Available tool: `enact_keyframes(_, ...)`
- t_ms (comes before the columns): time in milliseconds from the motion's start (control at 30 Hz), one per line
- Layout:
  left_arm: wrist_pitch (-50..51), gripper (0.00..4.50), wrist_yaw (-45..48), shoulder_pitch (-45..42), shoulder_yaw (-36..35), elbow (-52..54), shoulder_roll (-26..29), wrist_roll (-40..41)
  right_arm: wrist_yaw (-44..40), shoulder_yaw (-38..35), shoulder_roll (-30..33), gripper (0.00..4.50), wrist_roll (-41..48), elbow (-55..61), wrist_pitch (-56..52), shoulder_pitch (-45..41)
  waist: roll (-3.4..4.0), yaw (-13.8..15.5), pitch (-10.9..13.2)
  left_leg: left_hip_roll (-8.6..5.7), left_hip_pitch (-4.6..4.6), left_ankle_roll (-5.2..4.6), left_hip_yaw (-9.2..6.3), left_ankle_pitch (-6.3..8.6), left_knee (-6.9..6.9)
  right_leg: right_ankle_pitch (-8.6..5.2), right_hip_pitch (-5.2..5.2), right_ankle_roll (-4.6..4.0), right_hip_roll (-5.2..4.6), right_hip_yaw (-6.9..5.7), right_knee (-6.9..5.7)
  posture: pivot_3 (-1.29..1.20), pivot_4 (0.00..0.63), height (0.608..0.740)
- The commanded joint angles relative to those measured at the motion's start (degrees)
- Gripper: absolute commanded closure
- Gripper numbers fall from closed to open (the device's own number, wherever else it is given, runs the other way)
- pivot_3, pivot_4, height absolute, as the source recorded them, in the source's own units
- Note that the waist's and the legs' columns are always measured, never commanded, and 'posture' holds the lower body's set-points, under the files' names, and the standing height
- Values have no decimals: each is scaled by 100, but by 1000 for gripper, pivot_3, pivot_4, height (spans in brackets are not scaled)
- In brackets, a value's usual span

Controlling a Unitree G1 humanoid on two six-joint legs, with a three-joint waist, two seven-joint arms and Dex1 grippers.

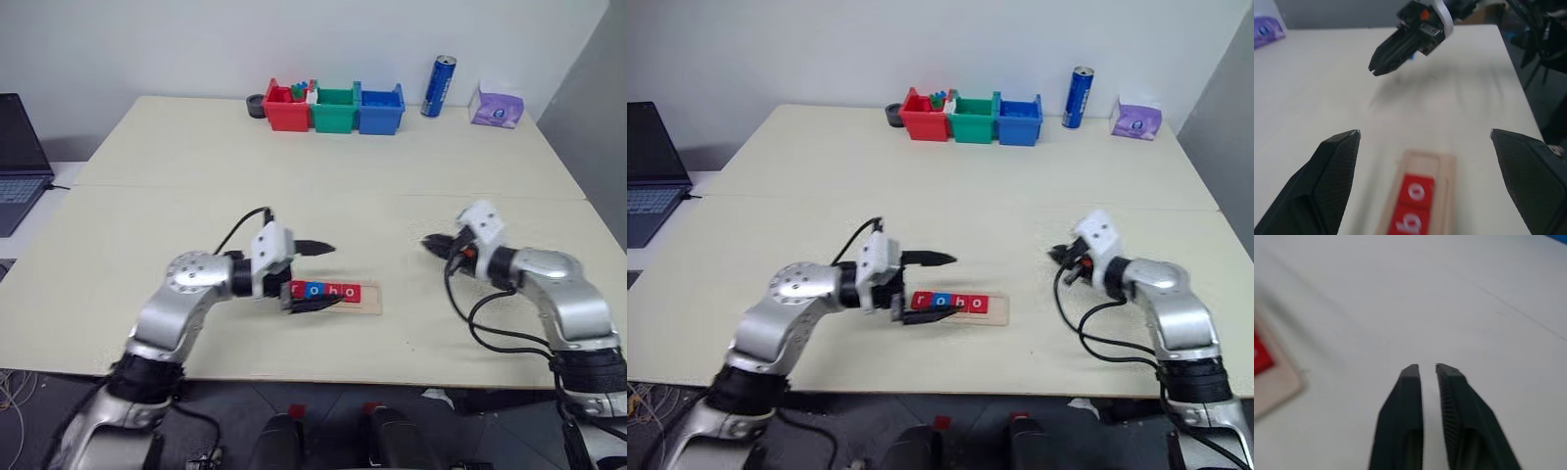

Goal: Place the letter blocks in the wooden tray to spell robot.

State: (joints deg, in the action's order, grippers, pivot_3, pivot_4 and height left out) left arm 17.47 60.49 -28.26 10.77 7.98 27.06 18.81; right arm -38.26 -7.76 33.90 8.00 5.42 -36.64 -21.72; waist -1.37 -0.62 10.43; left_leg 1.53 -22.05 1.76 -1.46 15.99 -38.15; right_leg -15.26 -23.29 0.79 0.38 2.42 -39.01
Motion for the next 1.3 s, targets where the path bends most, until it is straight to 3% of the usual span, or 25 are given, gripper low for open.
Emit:
enact_keyframes(33,-60,0,-464,-446,313,-307,-480,-338,873,-644,38,2490,-190,24,-77,189,1,8,-1,0,2,0,5,0,1,0,0,0,0,3,1,0,150,740)
enact_keyframes(267,-364,0,-651,-1062,772,-1067,-1198,-800,1891,-1191,-177,15,-210,-395,-124,178,6,-125,-3,7,10,0,9,0,10,0,-2,0,10,16,-3,0,150,740)
enact_keyframes(900,-633,0,-495,-1420,920,-1641,-1671,-1013,1821,-1319,-194,15,446,-1926,-198,-212,11,-117,-6,4,10,0,15,0,9,0,-1,0,9,15,-2,0,150,740)
enact_keyframes(1000,-678,0,-503,-1448,874,-1722,-1681,-1032,1880,-1333,-205,620,507,-1959,-221,-256,11,-117,-7,4,9,0,15,0,9,0,-2,1,9,15,-2,0,150,740)
enact_keyframes(1233,-741,0,-438,-1396,818,-1699,-1632,-985,2062,-1303,-262,3055,634,-1687,-444,-264,12,-113,-7,4,8,0,13,-1,9,0,-1,1,9,16,-2,0,150,740)
enact_keyframes(1300,-801,0,-415,-1347,816,-1673,-1580,-993,2146,-1272,-324,3042,669,-1528,-571,-262,12,-117,-7,4,8,0,14,-1,9,0,-2,1,9,16,-2,0,150,740)
